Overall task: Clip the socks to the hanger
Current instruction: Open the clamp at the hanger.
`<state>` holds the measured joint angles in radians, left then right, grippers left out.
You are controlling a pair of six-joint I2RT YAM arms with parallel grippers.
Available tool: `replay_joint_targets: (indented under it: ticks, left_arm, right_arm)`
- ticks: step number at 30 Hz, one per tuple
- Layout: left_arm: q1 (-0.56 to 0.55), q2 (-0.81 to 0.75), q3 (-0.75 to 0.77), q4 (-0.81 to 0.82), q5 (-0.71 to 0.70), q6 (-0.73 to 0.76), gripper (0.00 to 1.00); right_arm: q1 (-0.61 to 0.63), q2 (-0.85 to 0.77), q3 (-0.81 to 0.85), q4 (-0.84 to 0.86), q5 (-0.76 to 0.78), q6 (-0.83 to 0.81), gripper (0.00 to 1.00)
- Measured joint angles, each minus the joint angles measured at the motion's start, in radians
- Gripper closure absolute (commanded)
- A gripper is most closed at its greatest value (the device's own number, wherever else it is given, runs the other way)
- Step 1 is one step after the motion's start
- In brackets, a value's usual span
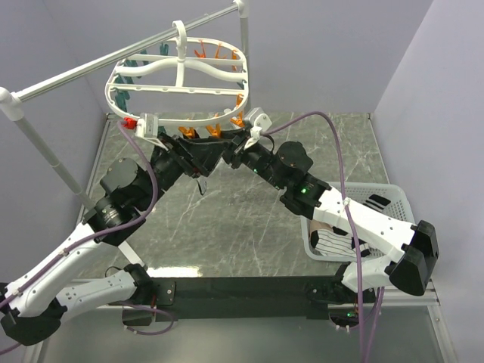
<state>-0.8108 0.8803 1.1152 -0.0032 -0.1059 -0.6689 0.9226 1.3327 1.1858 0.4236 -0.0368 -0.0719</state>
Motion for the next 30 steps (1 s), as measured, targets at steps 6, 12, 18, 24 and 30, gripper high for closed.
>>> replay_joint_targets:
  ticks: [6, 12, 18, 24, 30]
  left_arm:
    - [-0.043, 0.008, 0.000, 0.041, -0.179, 0.004, 0.30]
    - [-0.062, 0.008, 0.000, 0.069, -0.293, 0.008, 0.31]
    - [-0.087, 0.068, 0.024, 0.067, -0.358, 0.039, 0.32]
    - [-0.128, 0.097, 0.024, 0.069, -0.434, 0.075, 0.35]
    - [-0.163, 0.108, 0.026, 0.079, -0.508, 0.112, 0.41]
  right_arm:
    - [0.001, 0.000, 0.000, 0.000, 0.004, 0.004, 1.00]
    - [0.001, 0.000, 0.000, -0.001, -0.009, 0.008, 1.00]
    - [0.001, 0.000, 0.000, -0.011, -0.032, 0.012, 1.00]
    - [0.001, -0.002, 0.000, -0.030, -0.039, 0.011, 1.00]
    - [0.001, -0.004, 0.000, -0.043, -0.038, 0.011, 1.00]
